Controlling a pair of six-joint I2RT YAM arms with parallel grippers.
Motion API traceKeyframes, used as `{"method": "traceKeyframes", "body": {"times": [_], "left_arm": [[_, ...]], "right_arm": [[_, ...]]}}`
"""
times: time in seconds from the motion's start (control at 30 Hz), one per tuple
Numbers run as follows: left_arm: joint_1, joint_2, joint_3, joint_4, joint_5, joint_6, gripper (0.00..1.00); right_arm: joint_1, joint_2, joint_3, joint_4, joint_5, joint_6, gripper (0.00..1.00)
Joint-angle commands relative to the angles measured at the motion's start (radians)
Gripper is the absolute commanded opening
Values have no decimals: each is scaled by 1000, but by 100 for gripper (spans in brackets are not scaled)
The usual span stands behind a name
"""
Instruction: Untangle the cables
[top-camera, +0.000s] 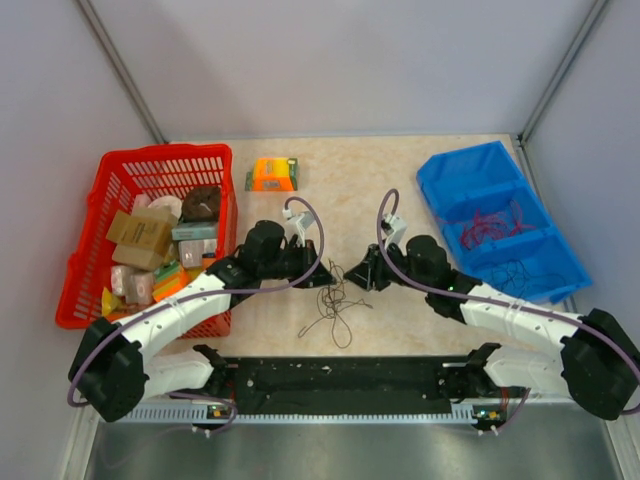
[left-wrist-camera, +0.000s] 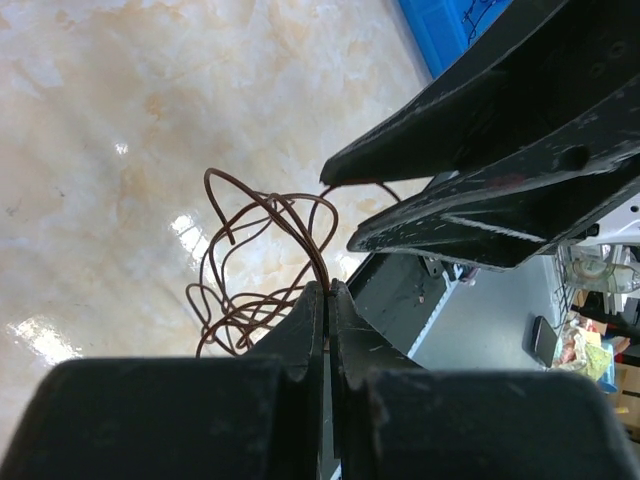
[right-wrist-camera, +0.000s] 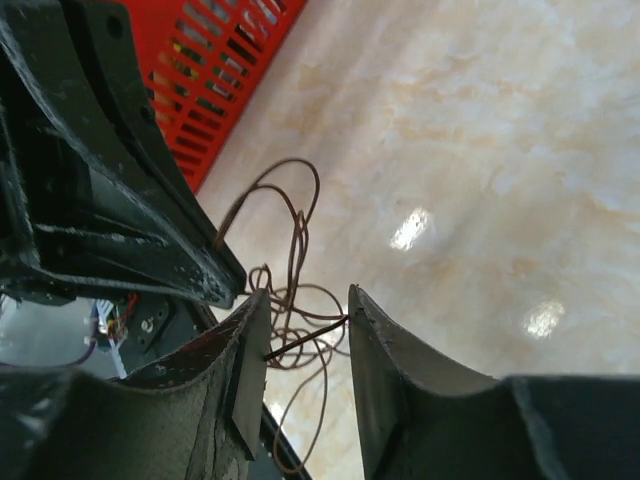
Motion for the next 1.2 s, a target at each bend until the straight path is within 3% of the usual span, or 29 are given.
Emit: {"method": "traceKeyframes", "body": {"times": [0.0, 0.13, 0.3, 0.47, 0.57, 0.6, 0.83, 1.03, 1.17], "left_arm": [[4, 3, 50, 58, 16, -7, 0], [4, 15, 56, 56, 20, -2, 0], [3, 11, 56, 55, 16, -3, 0], [4, 12, 56, 58, 17, -2, 0], [4, 15, 55, 64, 22, -8, 0], [4, 15, 55, 64, 23, -10, 0], [3, 4, 45, 63, 20, -8, 0], [4, 4, 39, 75, 27, -14, 0], [4, -3, 36, 75, 25, -19, 0]], "right_arm": [[6, 7, -27, 114, -70, 49, 35], [6, 28, -26, 105, -77, 49, 36], [8, 10, -32, 69, -60, 53, 54], [8, -15, -18, 39, 3, 72, 53], [8, -12, 19, 19, 52, 76, 40], [8, -13, 37, 1, 64, 75, 40], [8, -42, 161, -190, 149, -28, 57], [12, 88, 218, -205, -8, -59, 39], [14, 108, 194, -142, -32, -30, 37]]}}
